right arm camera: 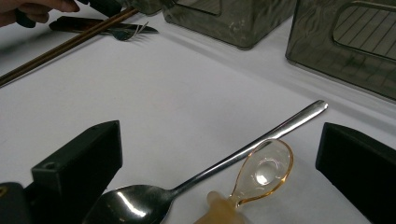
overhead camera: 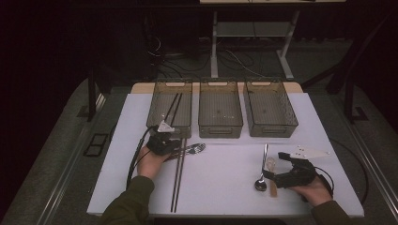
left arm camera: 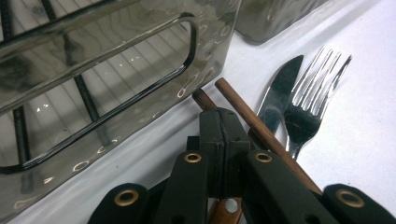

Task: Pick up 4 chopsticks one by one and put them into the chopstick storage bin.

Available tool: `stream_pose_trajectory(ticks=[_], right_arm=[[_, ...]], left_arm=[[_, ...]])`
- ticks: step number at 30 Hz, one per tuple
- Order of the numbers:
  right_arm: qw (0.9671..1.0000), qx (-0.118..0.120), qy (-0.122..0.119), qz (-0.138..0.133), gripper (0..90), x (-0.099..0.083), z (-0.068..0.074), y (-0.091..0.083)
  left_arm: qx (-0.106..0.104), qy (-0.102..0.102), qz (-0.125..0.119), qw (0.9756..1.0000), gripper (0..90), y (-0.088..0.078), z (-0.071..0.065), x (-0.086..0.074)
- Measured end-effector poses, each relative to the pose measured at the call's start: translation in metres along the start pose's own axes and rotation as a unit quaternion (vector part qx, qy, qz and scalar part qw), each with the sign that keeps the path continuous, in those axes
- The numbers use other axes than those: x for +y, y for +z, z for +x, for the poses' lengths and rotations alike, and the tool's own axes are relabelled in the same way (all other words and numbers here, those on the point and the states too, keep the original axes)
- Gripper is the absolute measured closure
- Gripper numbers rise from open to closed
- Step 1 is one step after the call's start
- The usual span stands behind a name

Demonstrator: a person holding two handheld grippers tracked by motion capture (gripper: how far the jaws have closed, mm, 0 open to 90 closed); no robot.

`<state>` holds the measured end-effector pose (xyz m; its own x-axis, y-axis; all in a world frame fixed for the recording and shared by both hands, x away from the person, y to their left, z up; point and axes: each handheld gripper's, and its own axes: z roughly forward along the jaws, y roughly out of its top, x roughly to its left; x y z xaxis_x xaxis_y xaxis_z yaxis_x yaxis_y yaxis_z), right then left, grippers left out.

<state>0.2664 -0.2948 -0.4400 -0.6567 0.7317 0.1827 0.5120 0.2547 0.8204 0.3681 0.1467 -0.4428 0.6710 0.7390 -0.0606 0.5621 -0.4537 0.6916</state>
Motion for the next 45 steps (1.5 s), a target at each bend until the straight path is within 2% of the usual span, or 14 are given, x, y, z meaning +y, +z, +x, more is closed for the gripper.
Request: stream_pose_trajectory(ticks=[7, 23, 24, 28, 34, 40, 45], right_arm=[[1.0, 0.0, 0.001, 0.001, 0.2, 0.0, 0.0, 0.0], [1.0, 0.0, -0.002, 0.001, 0.2, 0.0, 0.0, 0.0], [1.0, 0.0, -0.002, 0.001, 0.2, 0.0, 0.0, 0.0], [1.0, 0.001, -0.002, 0.002, 0.2, 0.0, 0.0, 0.0], [1.0, 0.0, -0.001, 0.002, 0.2, 0.0, 0.0, 0.0], [1.0, 0.0, -0.001, 0.002, 0.2, 0.0, 0.0, 0.0], [1.0, 0.0, -0.001, 0.002, 0.2, 0.0, 0.0, 0.0]], left_arm=[[-0.006, 0.001, -0.002, 1.0, 89.7, 0.001, -0.002, 0.001], [-0.015, 0.02, -0.002, 0.9997, 89.7, 0.004, -0.01, 0.004], [-0.014, 0.015, -0.004, 0.9998, 89.7, 0.004, -0.011, 0.004], [-0.016, 0.024, -0.005, 0.9996, 89.6, 0.005, -0.012, 0.005], [-0.02, 0.026, -0.004, 0.9995, 89.7, 0.006, -0.017, 0.006], [-0.025, 0.044, -0.002, 0.9987, 89.7, 0.008, -0.023, 0.009], [-0.028, 0.046, -0.002, 0.9985, 89.7, 0.01, -0.028, 0.01]])
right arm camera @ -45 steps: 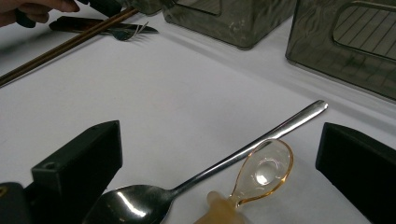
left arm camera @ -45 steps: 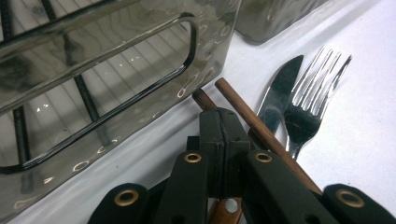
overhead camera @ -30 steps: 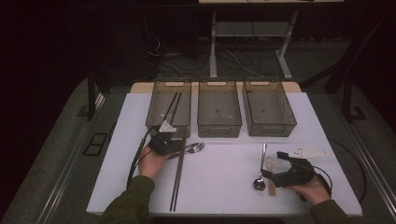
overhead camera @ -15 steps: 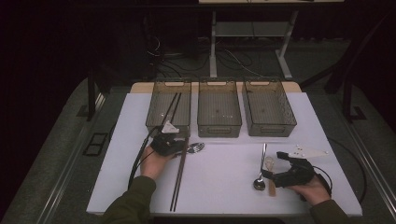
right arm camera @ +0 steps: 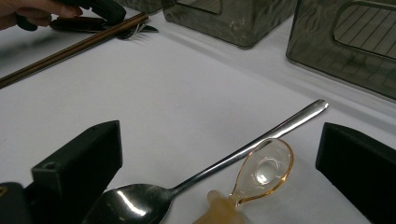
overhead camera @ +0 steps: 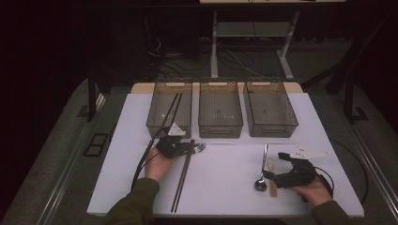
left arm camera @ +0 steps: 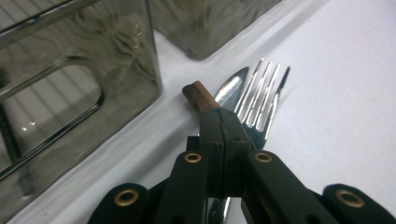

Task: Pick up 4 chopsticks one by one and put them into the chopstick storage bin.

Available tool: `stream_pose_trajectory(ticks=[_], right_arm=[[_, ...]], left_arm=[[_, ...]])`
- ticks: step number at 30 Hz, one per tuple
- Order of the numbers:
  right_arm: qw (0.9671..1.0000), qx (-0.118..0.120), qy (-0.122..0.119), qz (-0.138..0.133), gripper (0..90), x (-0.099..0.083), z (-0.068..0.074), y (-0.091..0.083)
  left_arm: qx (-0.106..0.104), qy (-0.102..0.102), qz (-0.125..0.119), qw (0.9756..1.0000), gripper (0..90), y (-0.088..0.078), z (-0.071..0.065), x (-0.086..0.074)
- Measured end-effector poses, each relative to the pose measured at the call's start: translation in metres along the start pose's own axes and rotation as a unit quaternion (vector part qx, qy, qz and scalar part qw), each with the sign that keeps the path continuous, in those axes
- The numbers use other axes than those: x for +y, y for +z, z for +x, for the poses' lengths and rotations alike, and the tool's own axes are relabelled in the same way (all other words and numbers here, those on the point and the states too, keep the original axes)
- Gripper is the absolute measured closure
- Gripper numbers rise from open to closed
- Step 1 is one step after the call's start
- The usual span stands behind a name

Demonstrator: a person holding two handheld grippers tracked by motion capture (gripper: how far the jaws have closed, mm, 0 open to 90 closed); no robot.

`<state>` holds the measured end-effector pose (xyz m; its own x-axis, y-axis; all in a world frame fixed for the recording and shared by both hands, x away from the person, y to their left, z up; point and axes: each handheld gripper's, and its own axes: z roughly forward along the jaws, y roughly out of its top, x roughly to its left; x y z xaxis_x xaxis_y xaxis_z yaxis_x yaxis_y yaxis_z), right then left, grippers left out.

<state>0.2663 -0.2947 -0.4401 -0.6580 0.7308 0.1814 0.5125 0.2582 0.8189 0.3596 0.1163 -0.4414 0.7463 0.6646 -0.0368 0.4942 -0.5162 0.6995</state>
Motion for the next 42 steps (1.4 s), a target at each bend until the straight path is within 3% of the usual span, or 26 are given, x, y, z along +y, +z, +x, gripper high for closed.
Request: stream_pose_trajectory(ticks=[10, 20, 27, 32, 35, 42], right_arm=[[1.0, 0.0, 0.0, 0.0, 0.2, 0.0, 0.0, 0.0], [1.0, -0.001, -0.001, 0.0, 0.3, 0.0, 0.0, 0.0], [1.0, -0.001, 0.002, 0.001, 0.2, 0.0, -0.001, -0.001], [1.0, -0.001, 0.001, 0.001, 0.2, 0.0, 0.0, 0.0], [1.0, -0.001, -0.002, 0.001, 0.2, 0.0, 0.0, 0.0], [1.0, -0.002, -0.002, 0.0, 0.2, 0.0, 0.001, -0.001]], left_arm=[[-0.01, 0.022, 0.003, 0.9997, 89.7, 0.005, -0.009, 0.004], [-0.01, 0.022, 0.003, 0.9997, 89.7, 0.005, -0.012, 0.005], [-0.016, 0.027, -0.014, 0.9994, 89.5, -0.022, -0.021, 0.0], [-0.043, 0.03, -0.018, 0.9985, 89.5, -0.039, -0.039, -0.014], [-0.058, 0.038, -0.014, 0.9975, 89.5, -0.045, -0.052, -0.022], [-0.091, 0.035, 0.001, 0.9952, 89.4, -0.06, -0.073, -0.044]])
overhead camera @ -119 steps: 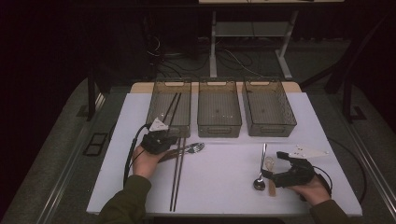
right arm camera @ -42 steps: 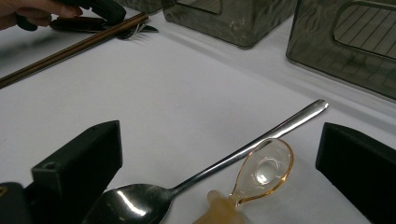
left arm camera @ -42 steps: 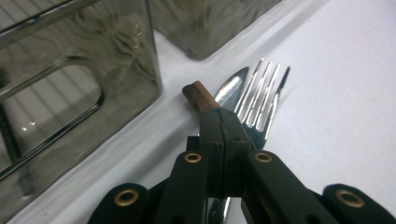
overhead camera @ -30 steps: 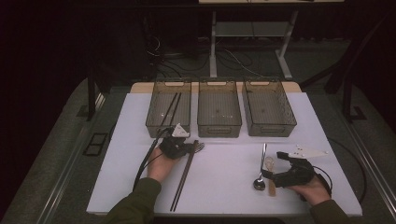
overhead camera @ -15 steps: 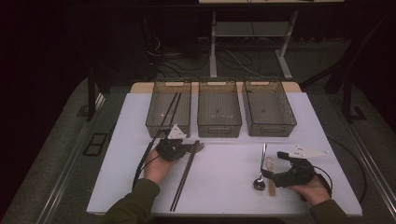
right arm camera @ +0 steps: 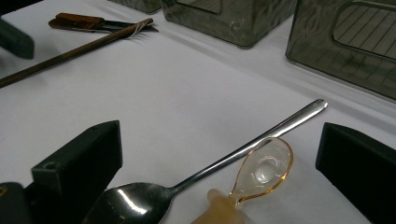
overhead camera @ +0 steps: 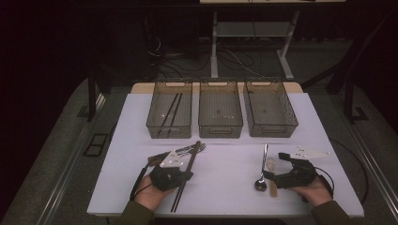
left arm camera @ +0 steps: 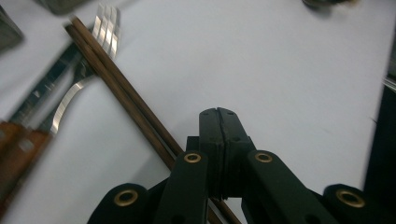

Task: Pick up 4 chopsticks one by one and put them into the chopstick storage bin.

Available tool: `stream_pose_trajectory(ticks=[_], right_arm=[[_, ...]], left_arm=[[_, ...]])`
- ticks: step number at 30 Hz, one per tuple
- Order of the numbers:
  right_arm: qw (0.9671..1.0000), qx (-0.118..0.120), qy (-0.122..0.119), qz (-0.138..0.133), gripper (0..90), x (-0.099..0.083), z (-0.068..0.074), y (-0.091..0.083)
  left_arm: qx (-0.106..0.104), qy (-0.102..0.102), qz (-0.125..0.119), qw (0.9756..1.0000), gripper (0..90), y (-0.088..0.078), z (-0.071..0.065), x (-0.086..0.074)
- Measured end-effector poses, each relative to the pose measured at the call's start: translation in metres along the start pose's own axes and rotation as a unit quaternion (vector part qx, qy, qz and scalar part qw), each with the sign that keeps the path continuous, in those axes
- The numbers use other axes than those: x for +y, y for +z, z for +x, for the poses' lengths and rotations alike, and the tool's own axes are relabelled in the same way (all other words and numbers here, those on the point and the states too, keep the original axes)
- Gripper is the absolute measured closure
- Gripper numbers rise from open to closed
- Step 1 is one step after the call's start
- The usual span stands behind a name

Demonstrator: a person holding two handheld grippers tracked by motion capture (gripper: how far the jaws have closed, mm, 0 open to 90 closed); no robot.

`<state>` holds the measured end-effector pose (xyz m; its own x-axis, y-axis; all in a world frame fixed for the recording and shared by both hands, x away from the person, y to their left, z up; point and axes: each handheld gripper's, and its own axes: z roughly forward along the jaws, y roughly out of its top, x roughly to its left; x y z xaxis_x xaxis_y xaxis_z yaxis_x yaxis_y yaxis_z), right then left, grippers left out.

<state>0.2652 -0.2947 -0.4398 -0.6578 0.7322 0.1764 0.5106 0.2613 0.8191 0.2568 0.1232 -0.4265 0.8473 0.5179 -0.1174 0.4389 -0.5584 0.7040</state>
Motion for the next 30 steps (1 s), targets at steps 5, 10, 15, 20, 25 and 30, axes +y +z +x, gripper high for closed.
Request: stream_pose_trajectory(ticks=[5, 10, 15, 20, 25, 30], right_arm=[[1.0, 0.0, -0.001, 0.002, 0.2, 0.0, 0.0, 0.0], [1.0, -0.001, -0.002, 0.004, 0.2, 0.0, 0.001, 0.001], [1.0, -0.002, -0.002, 0.004, 0.2, 0.0, 0.0, 0.001], [1.0, -0.002, -0.001, 0.004, 0.2, 0.0, 0.0, 0.001], [1.0, -0.002, 0.0, 0.003, 0.2, 0.0, 0.0, 0.0], [1.0, -0.002, 0.0, 0.002, 0.2, 0.0, 0.0, 0.0]], left_arm=[[-0.015, -0.008, 0.017, 0.9997, 89.5, -0.007, -0.012, -0.016], [-0.025, -0.007, 0.026, 0.9993, 89.5, -0.011, -0.022, -0.026], [-0.026, -0.003, 0.046, 0.9986, 89.5, -0.008, -0.024, -0.029], [-0.018, 0.001, 0.059, 0.9981, 89.6, -0.008, -0.023, -0.03], [-0.016, -0.002, 0.061, 0.998, 89.6, -0.009, -0.022, -0.03], [-0.007, -0.003, 0.063, 0.998, 89.6, -0.012, -0.021, -0.032]])
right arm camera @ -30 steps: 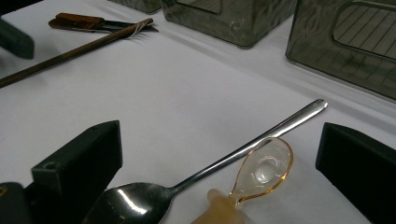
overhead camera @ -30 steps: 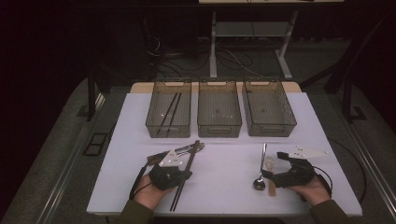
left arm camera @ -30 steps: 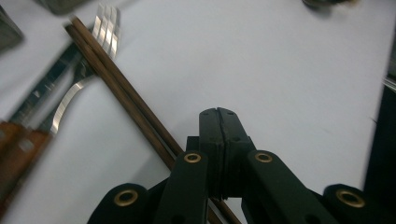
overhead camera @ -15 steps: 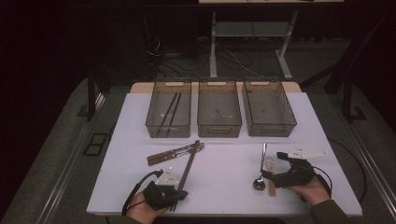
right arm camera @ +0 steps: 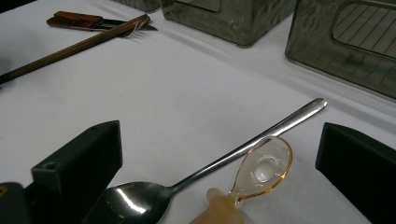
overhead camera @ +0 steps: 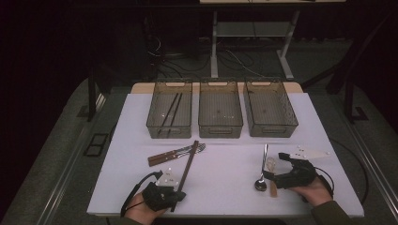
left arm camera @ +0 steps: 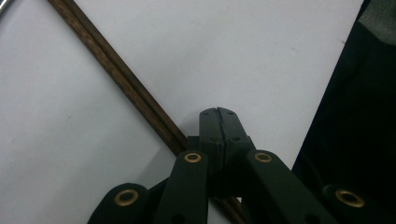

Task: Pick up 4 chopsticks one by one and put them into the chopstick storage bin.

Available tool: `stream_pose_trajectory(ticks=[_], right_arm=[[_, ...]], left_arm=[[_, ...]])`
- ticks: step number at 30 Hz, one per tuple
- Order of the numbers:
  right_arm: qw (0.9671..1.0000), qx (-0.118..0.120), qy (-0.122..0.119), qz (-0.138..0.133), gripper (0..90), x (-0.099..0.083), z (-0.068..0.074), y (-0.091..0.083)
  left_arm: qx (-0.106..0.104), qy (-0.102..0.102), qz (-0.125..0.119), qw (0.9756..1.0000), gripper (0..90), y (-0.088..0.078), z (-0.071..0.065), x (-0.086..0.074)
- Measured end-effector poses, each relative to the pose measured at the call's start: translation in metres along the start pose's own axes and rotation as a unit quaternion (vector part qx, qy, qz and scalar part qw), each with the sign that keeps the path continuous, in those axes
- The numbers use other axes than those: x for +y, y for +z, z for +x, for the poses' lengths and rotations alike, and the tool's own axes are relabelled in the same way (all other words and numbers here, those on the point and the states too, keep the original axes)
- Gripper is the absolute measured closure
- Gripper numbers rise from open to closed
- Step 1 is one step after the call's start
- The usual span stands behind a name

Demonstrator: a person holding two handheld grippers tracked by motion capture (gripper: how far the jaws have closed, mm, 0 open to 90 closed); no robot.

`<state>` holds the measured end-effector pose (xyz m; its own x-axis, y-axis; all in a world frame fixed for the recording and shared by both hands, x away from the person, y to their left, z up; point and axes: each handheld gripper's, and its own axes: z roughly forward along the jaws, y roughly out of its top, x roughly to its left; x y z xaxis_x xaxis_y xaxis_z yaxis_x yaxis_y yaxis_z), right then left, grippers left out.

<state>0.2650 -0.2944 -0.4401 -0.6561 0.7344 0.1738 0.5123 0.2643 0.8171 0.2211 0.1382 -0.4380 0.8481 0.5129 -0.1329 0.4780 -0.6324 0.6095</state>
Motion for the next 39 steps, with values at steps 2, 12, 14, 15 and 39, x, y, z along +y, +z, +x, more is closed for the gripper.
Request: stream_pose_trajectory(ticks=[2, 12, 14, 15, 39], right_arm=[[1.0, 0.0, 0.0, 0.0, 0.2, 0.0, 0.0, 0.0], [1.0, -0.001, 0.0, -0.001, 0.2, 0.0, 0.0, 0.0], [1.0, 0.0, 0.001, 0.0, 0.2, 0.0, 0.0, 0.0], [1.0, 0.0, 0.001, 0.0, 0.2, 0.0, 0.0, 0.0], [1.0, -0.001, 0.001, -0.001, 0.2, 0.0, 0.0, 0.0]], left_arm=[[0.004, 0.0, 0.001, 1.0, 89.6, -0.002, 0.001, -0.001], [0.005, -0.001, 0.005, 1.0, 89.6, -0.003, 0.003, -0.002], [0.002, -0.003, 0.003, 1.0, 89.6, -0.003, 0.002, -0.002], [0.002, 0.0, 0.006, 1.0, 89.6, -0.003, 0.001, -0.003], [0.03, -0.004, 0.017, 0.9994, 89.6, -0.019, 0.002, -0.016]])
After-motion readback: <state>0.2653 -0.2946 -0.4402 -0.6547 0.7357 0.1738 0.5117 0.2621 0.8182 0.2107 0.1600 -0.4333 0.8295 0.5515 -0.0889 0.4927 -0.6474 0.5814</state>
